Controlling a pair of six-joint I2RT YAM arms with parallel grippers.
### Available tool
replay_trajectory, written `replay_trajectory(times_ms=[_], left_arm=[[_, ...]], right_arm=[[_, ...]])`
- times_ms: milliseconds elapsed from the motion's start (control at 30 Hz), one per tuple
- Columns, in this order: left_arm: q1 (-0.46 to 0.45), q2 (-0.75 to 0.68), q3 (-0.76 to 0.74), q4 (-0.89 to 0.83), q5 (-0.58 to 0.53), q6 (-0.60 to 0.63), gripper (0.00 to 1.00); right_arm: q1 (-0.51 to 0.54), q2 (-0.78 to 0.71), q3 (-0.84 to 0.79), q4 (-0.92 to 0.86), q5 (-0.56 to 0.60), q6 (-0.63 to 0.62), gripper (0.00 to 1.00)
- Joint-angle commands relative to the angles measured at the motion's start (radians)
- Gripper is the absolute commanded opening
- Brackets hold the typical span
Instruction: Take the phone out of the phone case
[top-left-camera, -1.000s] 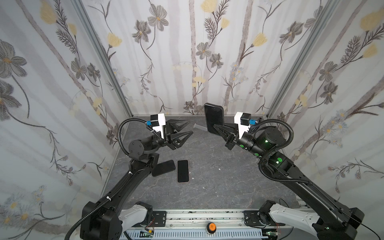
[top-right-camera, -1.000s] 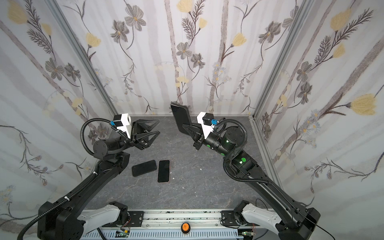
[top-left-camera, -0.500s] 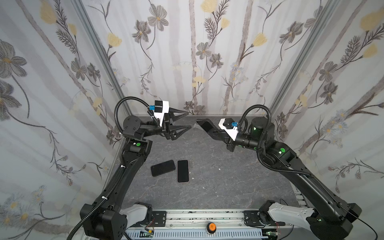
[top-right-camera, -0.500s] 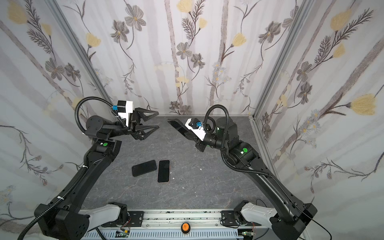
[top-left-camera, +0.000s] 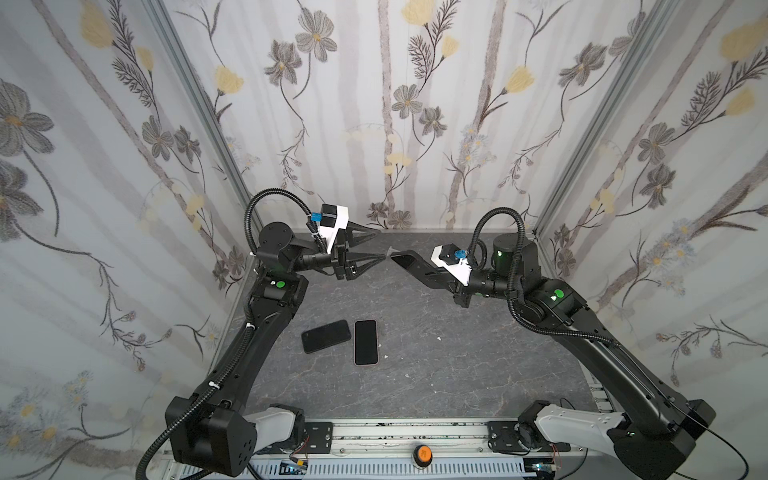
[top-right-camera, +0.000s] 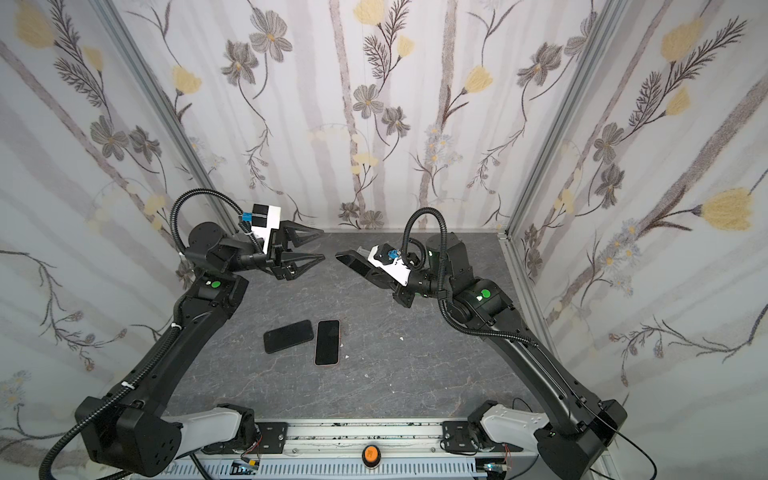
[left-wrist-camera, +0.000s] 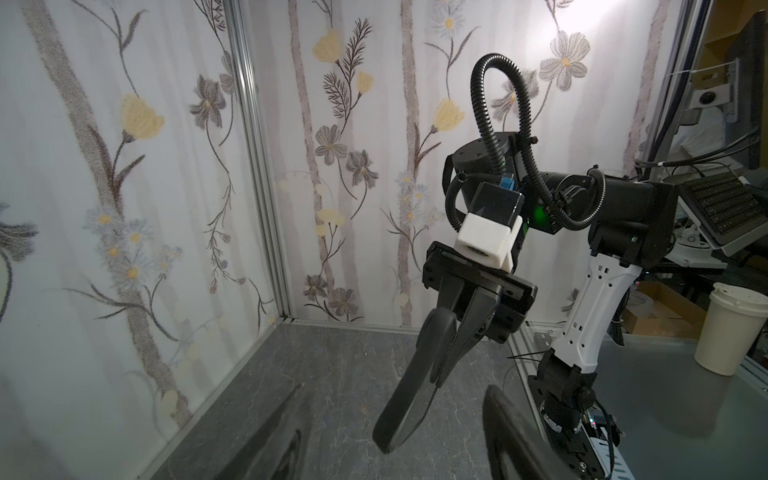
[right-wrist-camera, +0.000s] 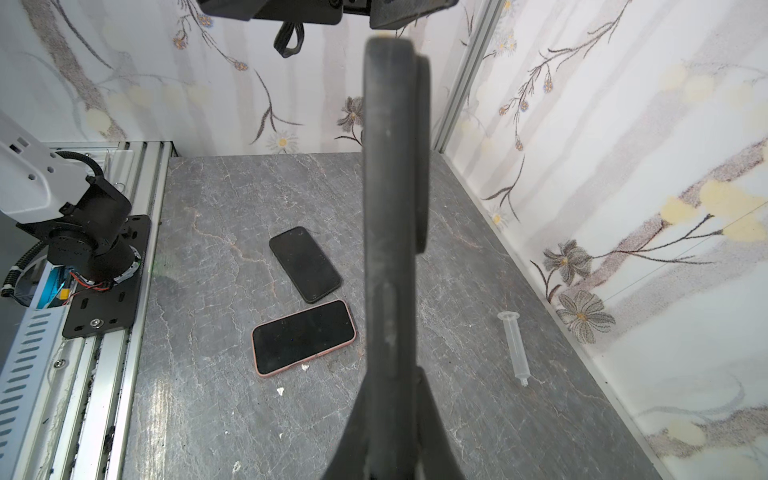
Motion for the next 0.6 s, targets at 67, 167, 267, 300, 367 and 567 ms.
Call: replay_trajectory(times_ms=[67,167,267,300,367,567], left_arm=[[-0.05,0.003,0.068,-0.227,-0.082,0.247,0.67],[-0.066,0.031,0.087,-0.227,-0.037,0.231,0.68],[-0.102,0.054,0.121,-0.227,0.004,0.221,0.67],[-0.114,0.056,0.122,-0.227,0.008,0.22,0.67],[-0.128,0.062,0.122,-0.229,0.011,0.215,0.67],[-0.161,0.072,0.15,-0.367,-0.087,0.329,0.65]], right_arm=[[-0.041,-0.004,-0.011,-0.009,-0.087,-0.029,0.0],[-0.045,-0.017,-0.031,-0.013,-0.103,-0.083,0.0],[-0.048,-0.019,-0.031,-0.016,-0.129,-0.113,0.0],[-0.049,-0.016,-0.027,-0.022,-0.136,-0.122,0.0],[-0.049,-0.009,-0.021,-0.034,-0.146,-0.136,0.0],[-0.089,0.023,-0.026,-0.043,-0.202,-0.15,0.0]])
